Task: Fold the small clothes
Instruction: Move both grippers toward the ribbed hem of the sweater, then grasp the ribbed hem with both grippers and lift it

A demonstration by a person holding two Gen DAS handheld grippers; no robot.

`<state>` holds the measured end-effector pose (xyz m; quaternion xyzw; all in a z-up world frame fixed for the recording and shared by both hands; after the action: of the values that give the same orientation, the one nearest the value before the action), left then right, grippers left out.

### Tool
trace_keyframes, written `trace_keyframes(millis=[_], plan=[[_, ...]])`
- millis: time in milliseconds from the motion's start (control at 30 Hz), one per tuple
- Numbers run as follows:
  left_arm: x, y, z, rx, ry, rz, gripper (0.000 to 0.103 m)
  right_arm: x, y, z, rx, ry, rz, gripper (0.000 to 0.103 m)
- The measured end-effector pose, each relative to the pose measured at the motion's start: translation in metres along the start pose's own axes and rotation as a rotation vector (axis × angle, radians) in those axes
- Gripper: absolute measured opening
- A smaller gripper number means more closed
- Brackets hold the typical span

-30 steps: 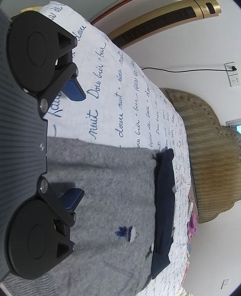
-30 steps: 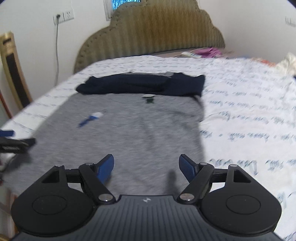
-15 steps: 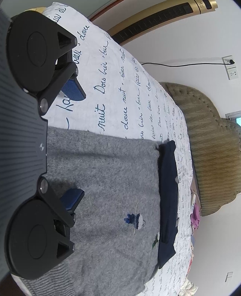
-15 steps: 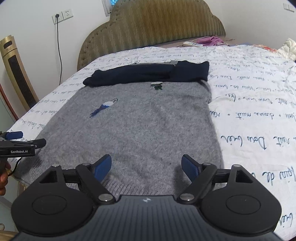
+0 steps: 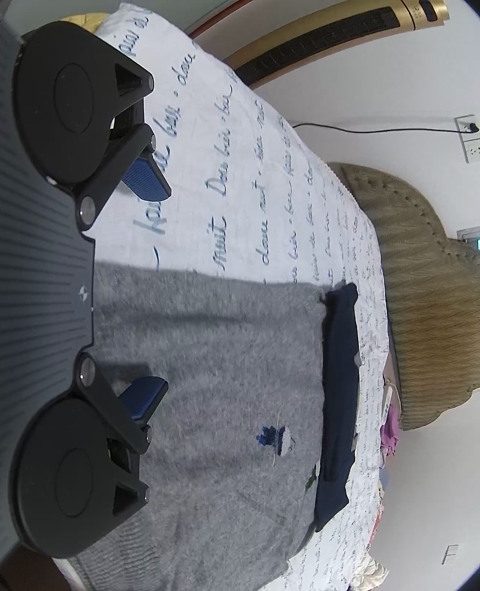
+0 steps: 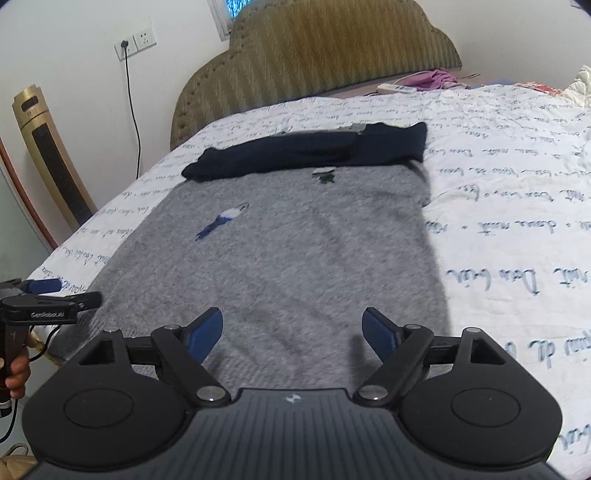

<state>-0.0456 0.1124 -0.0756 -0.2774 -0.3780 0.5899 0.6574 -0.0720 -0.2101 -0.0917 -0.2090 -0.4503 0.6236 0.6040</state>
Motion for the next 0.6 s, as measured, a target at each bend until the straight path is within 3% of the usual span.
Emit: trace_keyframes(millis=[167, 467, 600], plan=[[0.012, 0.008, 0.004, 0.037, 0.053, 0.018, 0.099, -0.015, 0.001, 0.008, 0.014, 0.045, 0.041, 0.083], [0.020, 0.024, -0.005, 0.114, 0.240, 0.177, 0.091, -0.069, 0.009, 0.026, 0.047, -0.009, -0.144, 0.083], [0.015, 0.023, -0.003, 0.110, 0.270, 0.163, 0.087, -0.076, 0.023, 0.026, 0.092, -0.029, -0.162, 0.083]])
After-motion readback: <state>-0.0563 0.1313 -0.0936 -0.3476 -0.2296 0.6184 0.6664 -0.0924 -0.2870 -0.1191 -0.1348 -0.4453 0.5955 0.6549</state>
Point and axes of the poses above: each gripper's, at about its wrist camera, not at the fingertips, and z roughly against the way its jaws point, x to its left, y to its underside, the point moved 10 cm from there along -z, roughly the way its jaws point, and after that the axes turned 5 degrees about -x, right-handed, at the moved point
